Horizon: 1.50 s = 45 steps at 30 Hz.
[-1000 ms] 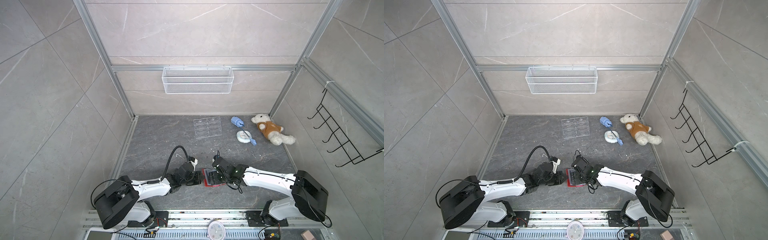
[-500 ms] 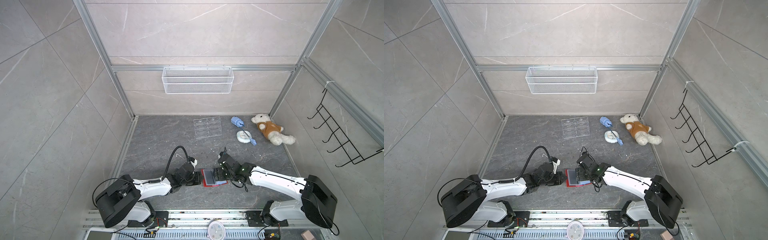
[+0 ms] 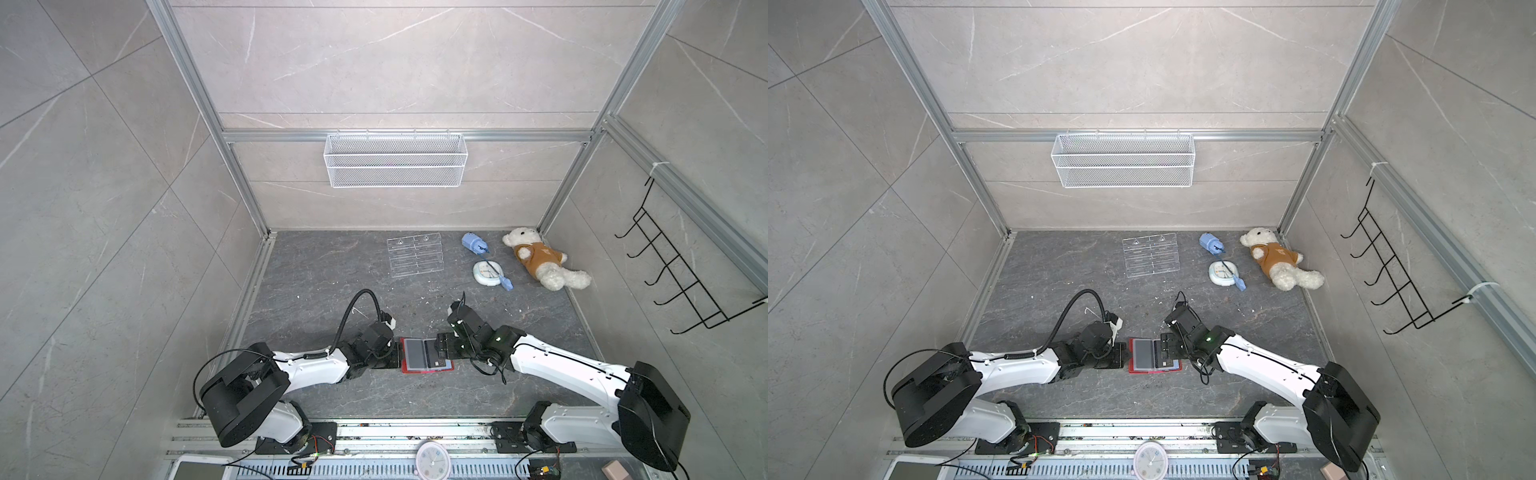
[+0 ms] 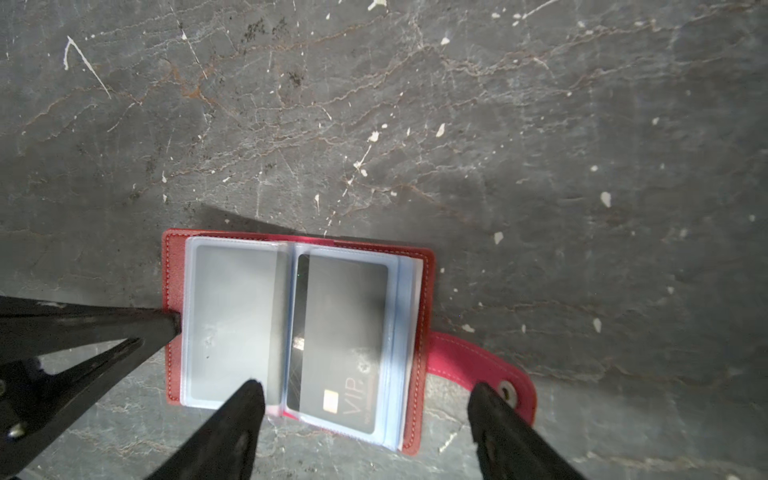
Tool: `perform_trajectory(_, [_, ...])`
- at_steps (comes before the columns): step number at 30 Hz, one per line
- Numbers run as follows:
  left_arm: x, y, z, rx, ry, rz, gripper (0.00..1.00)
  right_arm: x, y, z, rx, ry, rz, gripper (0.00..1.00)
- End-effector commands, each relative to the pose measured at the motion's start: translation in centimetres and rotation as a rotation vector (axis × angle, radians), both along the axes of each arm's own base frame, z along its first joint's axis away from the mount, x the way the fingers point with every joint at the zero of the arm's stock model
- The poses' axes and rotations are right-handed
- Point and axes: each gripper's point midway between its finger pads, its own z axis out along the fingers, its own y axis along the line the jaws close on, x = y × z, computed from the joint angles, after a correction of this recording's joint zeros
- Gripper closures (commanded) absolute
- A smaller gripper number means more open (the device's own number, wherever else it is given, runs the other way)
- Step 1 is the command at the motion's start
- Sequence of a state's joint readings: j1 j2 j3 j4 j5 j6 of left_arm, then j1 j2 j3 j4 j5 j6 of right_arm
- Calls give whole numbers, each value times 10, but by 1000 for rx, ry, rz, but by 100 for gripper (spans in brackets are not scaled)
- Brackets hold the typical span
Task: Take the credit cards out of the card holder
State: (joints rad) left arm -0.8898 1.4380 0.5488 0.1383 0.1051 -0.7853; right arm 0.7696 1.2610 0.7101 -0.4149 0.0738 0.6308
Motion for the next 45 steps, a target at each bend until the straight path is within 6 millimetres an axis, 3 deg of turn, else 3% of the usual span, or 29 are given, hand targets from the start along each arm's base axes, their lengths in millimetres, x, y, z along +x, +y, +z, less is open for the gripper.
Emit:
perform_trajectory(1, [10,4,0,68,-39,-18,93,-6,-5,0,-2,14,17,20])
perform_trajectory(4, [12,5,3,74,-43,-13,67,-7,-3,1,38,26,21,20])
perform_trajectory(7, [13,9,15,72,-59,5,52,-8,1,5,85,36,25,21])
perform_trajectory(11, [18,34,45,110,-120,102,40,-8,7,11,170,42,30,24])
perform_trajectory(15, [15,37,82,44,-170,104,32,-7,16,21,251,44,43,30])
perform_trajectory(18, [10,21,99,-58,-161,63,32,-5,22,24,291,48,54,40])
perform_trajectory(21, [4,-5,106,-205,-117,11,36,-2,24,17,303,62,52,58])
perform_trajectory(26, [2,-34,95,-339,-24,-14,46,3,28,5,327,83,45,81])
perform_trajectory(29, [4,-41,79,-343,21,3,54,6,28,-5,331,103,38,92])
perform_trajectory(33, [6,-45,61,-345,58,20,59,7,27,-19,326,122,23,93])
perform_trajectory(45, [5,-52,35,-354,115,32,60,6,23,-48,308,152,2,93])
